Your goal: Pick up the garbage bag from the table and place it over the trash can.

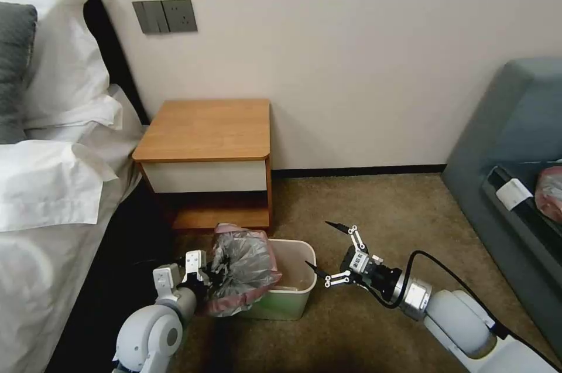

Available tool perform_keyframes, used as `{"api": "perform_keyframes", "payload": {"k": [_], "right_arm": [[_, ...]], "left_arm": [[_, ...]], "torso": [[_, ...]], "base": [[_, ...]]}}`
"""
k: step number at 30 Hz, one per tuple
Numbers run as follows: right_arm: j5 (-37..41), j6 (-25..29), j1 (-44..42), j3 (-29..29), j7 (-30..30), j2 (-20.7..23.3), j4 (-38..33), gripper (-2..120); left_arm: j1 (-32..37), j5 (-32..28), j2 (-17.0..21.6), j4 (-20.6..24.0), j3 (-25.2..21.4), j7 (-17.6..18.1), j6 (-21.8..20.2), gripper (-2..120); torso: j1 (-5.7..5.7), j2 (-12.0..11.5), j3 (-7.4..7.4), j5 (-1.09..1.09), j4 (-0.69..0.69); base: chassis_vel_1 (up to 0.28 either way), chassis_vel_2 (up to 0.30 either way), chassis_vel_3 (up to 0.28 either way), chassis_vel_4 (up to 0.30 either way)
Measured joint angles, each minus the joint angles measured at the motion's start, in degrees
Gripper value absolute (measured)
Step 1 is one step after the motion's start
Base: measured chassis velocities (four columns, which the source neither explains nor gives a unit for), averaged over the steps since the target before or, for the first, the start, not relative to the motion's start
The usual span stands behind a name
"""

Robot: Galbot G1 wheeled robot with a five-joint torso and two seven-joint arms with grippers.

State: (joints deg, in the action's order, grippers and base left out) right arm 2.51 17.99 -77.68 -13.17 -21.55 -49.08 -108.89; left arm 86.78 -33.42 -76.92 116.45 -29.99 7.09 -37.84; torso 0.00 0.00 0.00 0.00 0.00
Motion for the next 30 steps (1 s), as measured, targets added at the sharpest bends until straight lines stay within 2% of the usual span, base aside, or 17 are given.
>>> {"api": "perform_keyframes", "payload": {"k": [2,4,10,12,14,15,16,18,19,21,24,25,28,30], "right_arm": [[0.0,0.0,0.2,0.2,0.0,0.0,-0.1,100],[0.0,0.0,0.2,0.3,0.0,0.0,-0.1,100],[0.9,-0.4,0.2,0.9,1.4,0.0,-1.2,100],[2.6,-1.6,0.3,1.9,3.8,0.1,-2.4,100],[2.9,-1.8,0.3,2.0,4.1,0.1,-2.6,100],[7.3,-4.8,0.4,3.8,7.4,0.1,-4.9,100],[7.3,-4.8,0.4,3.8,7.4,0.1,-4.9,100],[19.7,-12.9,1.6,8.7,16.4,-0.2,-11.0,100],[26.1,-17.4,3.1,11.5,21.4,-0.9,-14.0,100],[27.3,-18.2,3.5,12.0,22.3,-1.0,-14.5,100],[36.5,-24.8,7.4,15.7,27.9,-3.0,-19.1,100],[36.5,-24.8,7.4,15.7,27.9,-3.0,-19.1,100],[45.7,-30.3,10.8,18.1,32.7,-5.1,-23.3,100],[48.2,-31.5,11.5,18.8,33.9,-5.9,-24.1,100]], "left_arm": [[0.3,0.4,-0.3,0.2,0.0,0.7,0.6,9],[0.4,0.6,-0.4,0.3,0.0,0.9,0.9,7],[0.7,0.8,-0.8,0.7,0.1,2.1,4.0,7],[1.0,1.5,-1.0,0.7,0.2,1.9,7.7,7],[1.0,1.5,-1.0,0.7,0.2,1.9,8.0,7],[1.6,2.9,-1.2,0.7,0.5,0.2,14.1,7],[1.6,2.9,-1.2,0.7,0.5,0.2,14.1,7],[2.7,6.1,-1.7,0.8,0.8,-3.6,24.1,7],[3.0,7.5,-2.1,0.8,0.9,-4.9,27.4,7],[3.1,8.0,-2.2,0.8,0.9,-5.1,28.3,7],[3.4,11.8,-2.7,0.8,0.8,-6.2,33.5,7],[3.4,11.8,-2.7,0.8,0.8,-6.2,33.5,7],[4.1,14.5,-2.7,1.1,0.6,-6.3,36.4,7],[4.2,15.3,-2.8,1.1,0.5,-6.3,37.1,7]], "torso": [[0.00,0.0,0.00,0.00,0.00],[0.00,0.0,0.00,0.00,0.00],[0.00,0.0,0.00,0.00,0.00],[0.00,0.0,0.00,0.00,0.00],[0.00,0.0,0.00,0.00,0.00],[0.00,0.0,0.00,0.00,0.01],[0.00,0.0,0.00,0.00,0.01],[0.00,0.0,0.00,-0.01,0.00],[0.00,0.0,0.00,-0.01,0.00],[0.00,0.0,0.00,-0.01,0.00],[0.00,0.0,0.00,0.00,0.01],[0.00,0.0,0.00,0.00,0.01],[0.00,0.0,0.00,-0.02,0.01],[0.00,0.0,0.00,-0.01,0.01]], "base": [[0.000,0.000,0.000,0.000],[0.000,0.000,0.000,0.000],[0.000,0.000,0.000,0.000],[0.000,0.000,0.000,0.000],[0.000,0.000,0.000,0.000],[0.000,0.000,0.000,0.000],[0.000,0.000,0.000,0.000],[0.000,0.000,0.000,0.000],[0.000,0.000,0.000,0.000],[0.000,0.000,0.000,0.000],[0.000,0.000,0.000,0.000],[0.000,0.000,0.000,0.000],[0.000,0.000,0.000,0.000],[0.000,0.000,0.000,0.000]]}}
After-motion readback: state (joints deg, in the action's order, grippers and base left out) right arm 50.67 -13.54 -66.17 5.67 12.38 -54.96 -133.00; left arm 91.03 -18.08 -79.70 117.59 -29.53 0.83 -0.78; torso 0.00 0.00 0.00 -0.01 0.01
